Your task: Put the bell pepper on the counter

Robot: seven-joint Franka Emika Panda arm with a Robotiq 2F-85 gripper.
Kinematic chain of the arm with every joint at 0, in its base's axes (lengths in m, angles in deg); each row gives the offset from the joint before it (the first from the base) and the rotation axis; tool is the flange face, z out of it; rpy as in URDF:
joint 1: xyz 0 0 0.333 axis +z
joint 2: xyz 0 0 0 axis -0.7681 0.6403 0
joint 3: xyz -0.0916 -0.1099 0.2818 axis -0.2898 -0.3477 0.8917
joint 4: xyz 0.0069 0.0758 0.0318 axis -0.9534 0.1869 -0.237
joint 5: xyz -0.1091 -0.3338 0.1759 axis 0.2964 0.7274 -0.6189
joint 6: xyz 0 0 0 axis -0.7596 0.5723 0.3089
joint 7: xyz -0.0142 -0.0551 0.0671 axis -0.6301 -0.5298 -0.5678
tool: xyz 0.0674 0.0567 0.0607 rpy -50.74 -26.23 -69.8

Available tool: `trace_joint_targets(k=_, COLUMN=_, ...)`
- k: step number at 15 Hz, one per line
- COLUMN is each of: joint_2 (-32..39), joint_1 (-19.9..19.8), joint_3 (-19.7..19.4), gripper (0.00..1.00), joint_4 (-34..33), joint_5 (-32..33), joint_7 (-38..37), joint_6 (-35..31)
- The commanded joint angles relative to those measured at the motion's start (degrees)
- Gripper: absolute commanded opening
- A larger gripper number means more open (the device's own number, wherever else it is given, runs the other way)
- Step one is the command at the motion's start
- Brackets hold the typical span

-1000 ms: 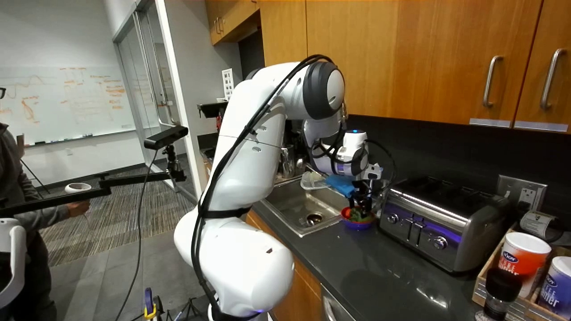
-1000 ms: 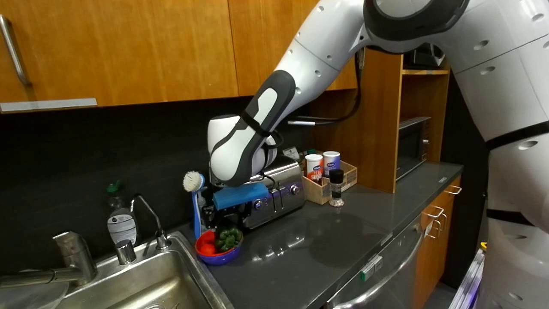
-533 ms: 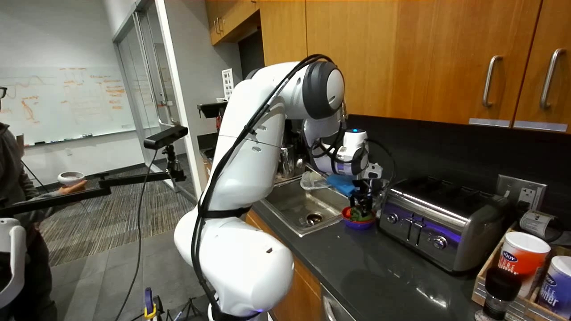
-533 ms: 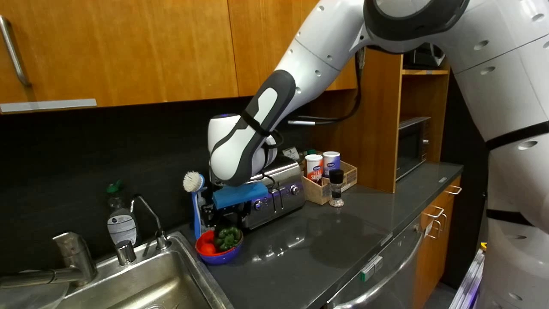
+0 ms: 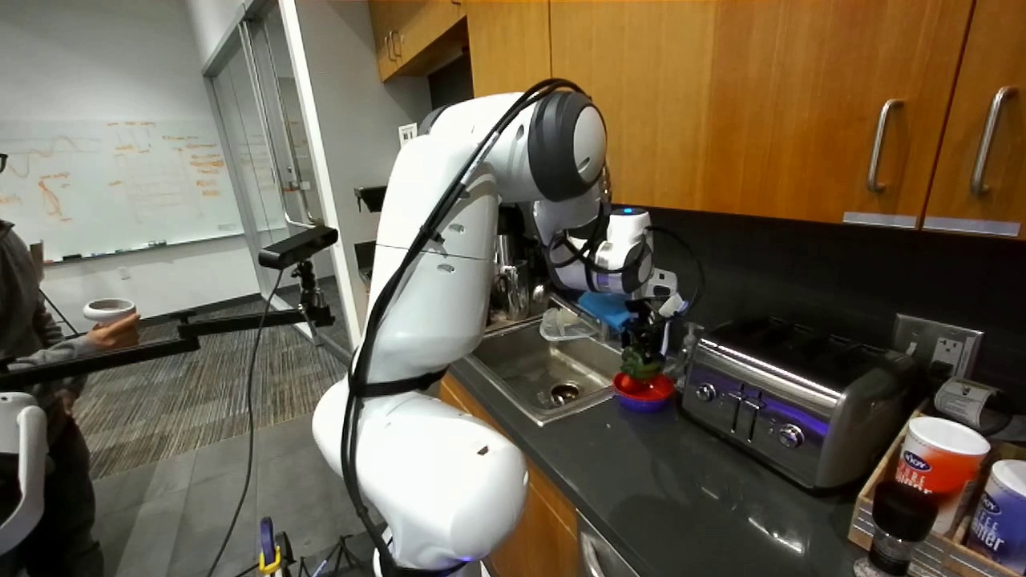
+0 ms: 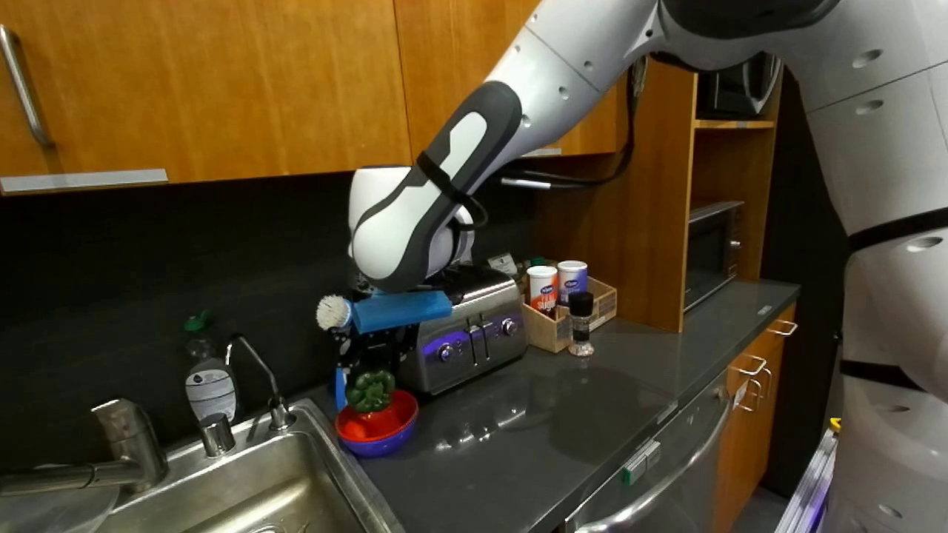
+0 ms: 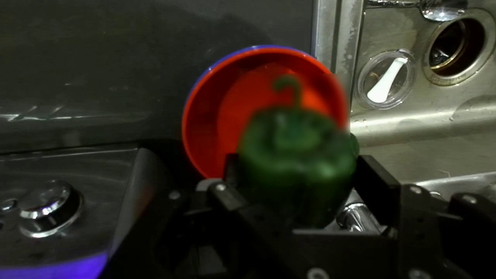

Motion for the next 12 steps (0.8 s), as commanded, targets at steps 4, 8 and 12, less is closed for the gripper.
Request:
trace_joint_targets(k=4, joint_2=-8.1, joint_1=-2.6, joint_3=-1.1, gripper=0.5, joint_4=6.8, joint_5=2.4, joint_7=1.1, joint_6=0.2)
trace_joint_targets(k=8, joint_2=-12.9, joint_1=-5.8, joint_3=-1.6, gripper=0.5, joint_4=11.5, joint_5=1.7, joint_7=1.8, joint_6=2.4)
trace_joint_targets(k=12, joint_2=-17.8, joint_1=-8.0, joint_3=-0.8, gripper=0.5, joint_4=16.0, joint_5=1.1, joint_7=2.3, joint_6=6.0)
